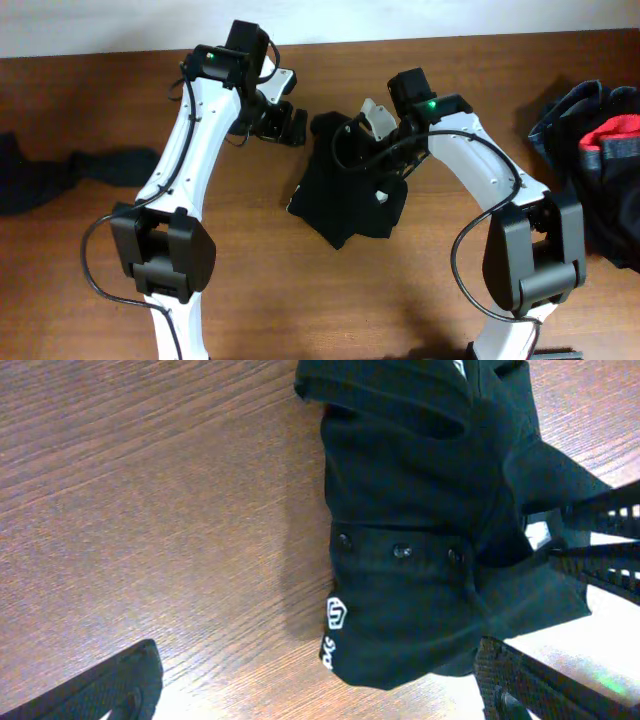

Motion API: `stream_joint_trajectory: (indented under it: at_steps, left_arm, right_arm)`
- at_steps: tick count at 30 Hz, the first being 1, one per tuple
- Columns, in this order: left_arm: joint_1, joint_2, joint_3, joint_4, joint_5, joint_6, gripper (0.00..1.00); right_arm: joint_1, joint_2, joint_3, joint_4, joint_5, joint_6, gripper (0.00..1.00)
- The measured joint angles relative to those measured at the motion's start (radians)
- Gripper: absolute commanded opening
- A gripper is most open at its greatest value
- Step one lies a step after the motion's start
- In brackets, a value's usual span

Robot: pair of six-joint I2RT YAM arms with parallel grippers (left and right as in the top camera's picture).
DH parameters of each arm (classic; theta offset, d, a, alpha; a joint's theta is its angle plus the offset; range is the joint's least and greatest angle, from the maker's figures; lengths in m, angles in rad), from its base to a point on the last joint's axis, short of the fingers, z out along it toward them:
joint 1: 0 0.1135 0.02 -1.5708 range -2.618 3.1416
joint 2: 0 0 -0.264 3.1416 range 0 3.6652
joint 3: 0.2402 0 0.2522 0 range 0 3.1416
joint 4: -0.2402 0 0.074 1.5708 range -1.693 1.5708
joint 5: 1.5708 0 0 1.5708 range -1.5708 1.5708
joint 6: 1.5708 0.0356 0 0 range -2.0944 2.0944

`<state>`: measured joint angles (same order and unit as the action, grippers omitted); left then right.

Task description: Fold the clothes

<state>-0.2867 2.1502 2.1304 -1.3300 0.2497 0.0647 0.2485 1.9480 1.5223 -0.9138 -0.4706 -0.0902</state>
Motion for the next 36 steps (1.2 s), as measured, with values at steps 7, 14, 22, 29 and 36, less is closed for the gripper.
stream_joint_trajectory:
  at_steps: [7, 14, 22, 29, 36]
  left_arm:
    - [-0.013, -0.029, 0.0, 0.006, 0.0, 0.0, 0.99]
    - [-0.021, -0.055, 0.0, 0.006, -0.013, 0.0, 0.99]
    - [-0.021, -0.055, 0.0, 0.008, -0.042, 0.0, 0.99]
    - [-0.021, -0.055, 0.0, 0.011, -0.064, 0.0, 0.99]
    - [-0.021, -0.055, 0.0, 0.039, -0.068, 0.0, 0.99]
  right_arm:
    - [0.036, 0.0, 0.0, -0.013, -0.012, -0.021, 0.04]
    - [0.041, 0.0, 0.0, -0.088, -0.014, -0.023, 0.04]
    - [0.041, 0.0, 0.002, -0.186, 0.061, 0.064, 0.04]
    - [0.041, 0.0, -0.052, -0.164, 0.175, 0.22, 0.06]
    - [0.041, 0.003, -0.121, -0.098, 0.248, 0.293, 0.89]
